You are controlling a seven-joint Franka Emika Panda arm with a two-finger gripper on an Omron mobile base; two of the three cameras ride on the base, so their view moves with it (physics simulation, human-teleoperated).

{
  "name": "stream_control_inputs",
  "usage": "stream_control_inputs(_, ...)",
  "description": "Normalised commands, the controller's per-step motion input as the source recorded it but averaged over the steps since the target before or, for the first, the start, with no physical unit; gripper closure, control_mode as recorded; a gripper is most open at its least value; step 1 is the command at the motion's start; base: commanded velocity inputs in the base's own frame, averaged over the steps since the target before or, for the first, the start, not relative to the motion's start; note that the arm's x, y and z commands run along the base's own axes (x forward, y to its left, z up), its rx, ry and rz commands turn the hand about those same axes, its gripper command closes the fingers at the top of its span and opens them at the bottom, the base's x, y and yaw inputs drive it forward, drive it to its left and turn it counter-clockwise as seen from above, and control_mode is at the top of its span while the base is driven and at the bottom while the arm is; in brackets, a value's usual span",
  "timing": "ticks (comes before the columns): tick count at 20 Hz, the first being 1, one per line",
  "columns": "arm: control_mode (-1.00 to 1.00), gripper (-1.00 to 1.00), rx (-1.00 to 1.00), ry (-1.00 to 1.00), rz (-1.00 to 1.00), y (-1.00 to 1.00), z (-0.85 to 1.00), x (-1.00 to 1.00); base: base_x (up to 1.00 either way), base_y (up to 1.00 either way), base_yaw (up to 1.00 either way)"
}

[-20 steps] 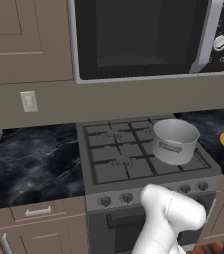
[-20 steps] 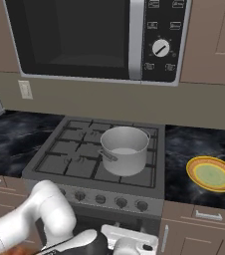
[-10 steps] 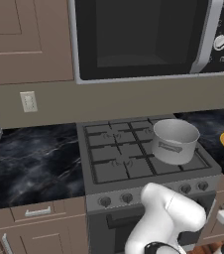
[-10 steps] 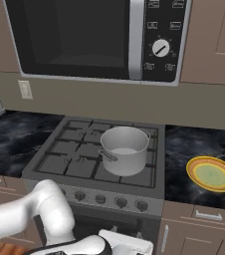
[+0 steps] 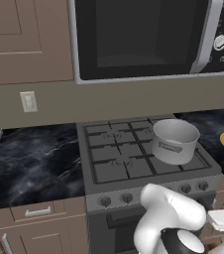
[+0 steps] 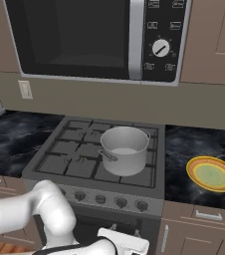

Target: Retrieve the frozen meat and place it in the pot on a burner. Then turn the burner on.

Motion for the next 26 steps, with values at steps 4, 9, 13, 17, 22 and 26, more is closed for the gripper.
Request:
stream_control_inputs(4, -1.00, -1.00, -0.01, 0.00, 0.00, -0.01, -0.12, 0.27, 0.00, 0.00, 0.00)
stream_control_inputs(9, -1.00, -1.00, -0.02, -0.03, 0.00, 0.00, -0.16, 0.25, 0.00, 0.00, 0.00)
stream_control_inputs(13, -1.00, -1.00, -0.01, -0.09, 0.00, -0.03, -0.25, 0.25, 0.00, 0.00, 0.00)
stream_control_inputs(17, -1.00, -1.00, 0.00, -0.11, 0.00, -0.08, -0.30, 0.30, 0.00, 0.00, 0.00)
stream_control_inputs(22, -1.00, -1.00, -0.01, -0.12, 0.00, 0.00, -0.26, 0.12, 0.00, 0.00, 0.00)
stream_control_inputs(26, -1.00, -1.00, -0.01, -0.13, 0.07, -0.19, -0.26, 0.00, 0.00, 0.00, 0.00)
